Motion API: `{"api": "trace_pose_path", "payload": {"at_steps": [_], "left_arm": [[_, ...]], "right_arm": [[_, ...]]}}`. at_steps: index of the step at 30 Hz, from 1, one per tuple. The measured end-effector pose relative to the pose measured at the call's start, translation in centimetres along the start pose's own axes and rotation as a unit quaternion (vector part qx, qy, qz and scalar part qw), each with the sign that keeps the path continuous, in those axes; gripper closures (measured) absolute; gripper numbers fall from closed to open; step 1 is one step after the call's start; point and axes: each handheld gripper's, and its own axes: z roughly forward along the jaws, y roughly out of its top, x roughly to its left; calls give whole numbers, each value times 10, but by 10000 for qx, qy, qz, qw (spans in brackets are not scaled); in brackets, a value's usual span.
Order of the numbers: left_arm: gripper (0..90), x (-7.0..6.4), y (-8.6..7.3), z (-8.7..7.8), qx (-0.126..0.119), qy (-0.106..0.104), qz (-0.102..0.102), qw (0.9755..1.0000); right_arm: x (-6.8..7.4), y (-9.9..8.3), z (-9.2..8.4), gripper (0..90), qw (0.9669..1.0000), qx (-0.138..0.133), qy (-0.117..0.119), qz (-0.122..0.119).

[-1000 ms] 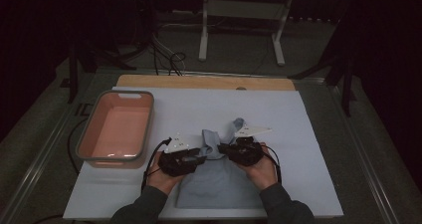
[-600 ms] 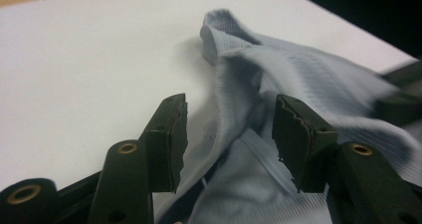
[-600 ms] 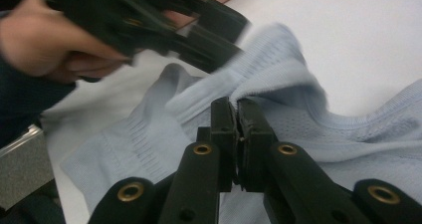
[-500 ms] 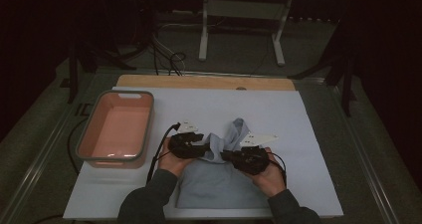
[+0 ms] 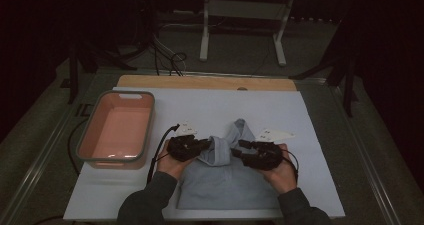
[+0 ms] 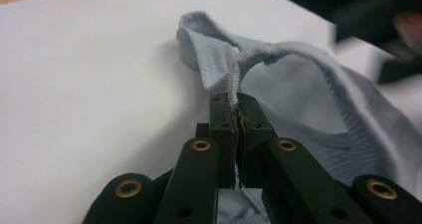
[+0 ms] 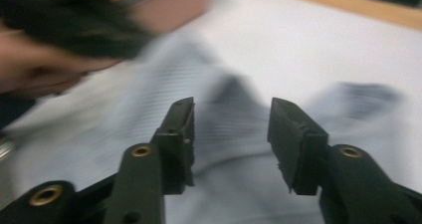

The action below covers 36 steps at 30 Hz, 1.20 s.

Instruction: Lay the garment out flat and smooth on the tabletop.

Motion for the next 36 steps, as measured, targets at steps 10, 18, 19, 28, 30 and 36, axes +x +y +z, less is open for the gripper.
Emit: {"api": "trace_pose_path", "payload": {"at_steps": [10,18,19,28,30,36], "left_arm": [[879,-18,-15,-15,-122,-148,214,9996],[878,-31,-38,-5,197,-309,263,9990],[878,-32,-40,-4,220,-314,242,9990],[878,-32,-49,1,387,-314,217,9985],[878,-32,-49,1,403,-304,222,9985],[877,-31,-49,2,402,-251,219,9986]], "right_arm": [[-49,-4,9,437,9896,235,-1259,648],[-56,-4,29,439,9857,368,-1402,857],[-56,-4,33,440,9850,381,-1436,884],[-57,3,63,469,9794,646,-1657,958],[-57,4,71,513,9770,778,-1732,968],[-57,7,73,875,9722,967,-1944,873]]}}
